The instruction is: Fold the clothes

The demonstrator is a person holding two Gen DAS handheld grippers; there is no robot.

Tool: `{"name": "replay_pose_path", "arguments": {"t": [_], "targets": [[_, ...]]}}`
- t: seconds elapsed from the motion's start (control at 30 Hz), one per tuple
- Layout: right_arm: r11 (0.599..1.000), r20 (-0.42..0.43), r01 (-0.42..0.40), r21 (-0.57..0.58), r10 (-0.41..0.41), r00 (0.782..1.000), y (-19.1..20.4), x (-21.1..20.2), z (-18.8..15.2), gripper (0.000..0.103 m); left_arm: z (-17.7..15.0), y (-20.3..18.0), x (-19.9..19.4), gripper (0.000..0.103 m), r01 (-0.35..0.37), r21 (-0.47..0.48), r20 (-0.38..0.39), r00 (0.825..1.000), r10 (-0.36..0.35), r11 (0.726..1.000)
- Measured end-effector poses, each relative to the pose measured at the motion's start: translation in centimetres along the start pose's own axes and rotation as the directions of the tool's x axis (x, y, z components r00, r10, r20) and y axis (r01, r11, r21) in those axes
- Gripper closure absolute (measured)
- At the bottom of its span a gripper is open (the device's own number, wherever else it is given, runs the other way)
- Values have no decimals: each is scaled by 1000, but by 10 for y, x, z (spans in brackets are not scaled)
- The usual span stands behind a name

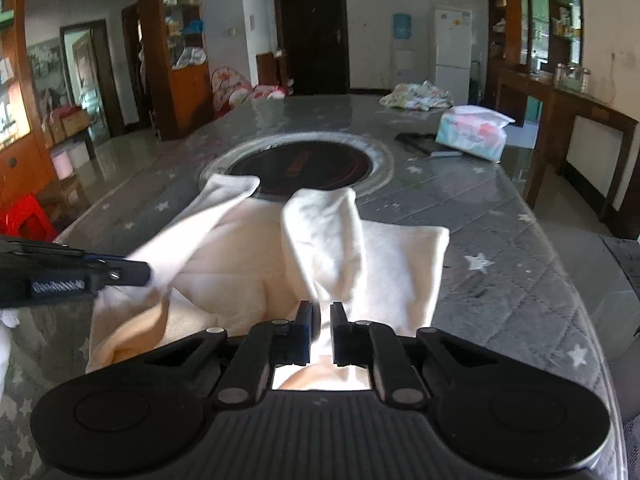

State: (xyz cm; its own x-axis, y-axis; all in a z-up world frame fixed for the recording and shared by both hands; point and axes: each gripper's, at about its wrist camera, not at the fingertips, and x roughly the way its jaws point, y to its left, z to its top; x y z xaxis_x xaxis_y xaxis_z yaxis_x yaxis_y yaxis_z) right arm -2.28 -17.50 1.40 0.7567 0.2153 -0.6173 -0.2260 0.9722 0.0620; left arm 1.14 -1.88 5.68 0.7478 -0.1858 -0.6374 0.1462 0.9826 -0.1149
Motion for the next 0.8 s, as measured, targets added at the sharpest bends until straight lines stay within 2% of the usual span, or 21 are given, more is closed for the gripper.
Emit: {"name": "replay_pose_path", "arguments": {"t": [0.2,0.3,0.43,0.6,0.8], "targets": [[1000,25,15,19,-15,1000,-7,-26,-9,99,-8,11,-44,96,-15,-48,77,997,19,999],[1000,24,7,1,-7,1000,-4,-30,-7,93,-20,15,-63,96,-18,-67,89,996,24,998],[1000,33,-8,-25,8,999,3,-26,2,75,-44,24,-76,96,-30,-83,64,997,35,996],[997,14,-42,-58,42,999,16,1,20,63,-71,33,-81,96,-26,-106,0,1000,26,994],[994,-30,-82,-76,80,996,30,42,35,62,-87,43,-75,94,-7,-126,-54,999,0,992]]}}
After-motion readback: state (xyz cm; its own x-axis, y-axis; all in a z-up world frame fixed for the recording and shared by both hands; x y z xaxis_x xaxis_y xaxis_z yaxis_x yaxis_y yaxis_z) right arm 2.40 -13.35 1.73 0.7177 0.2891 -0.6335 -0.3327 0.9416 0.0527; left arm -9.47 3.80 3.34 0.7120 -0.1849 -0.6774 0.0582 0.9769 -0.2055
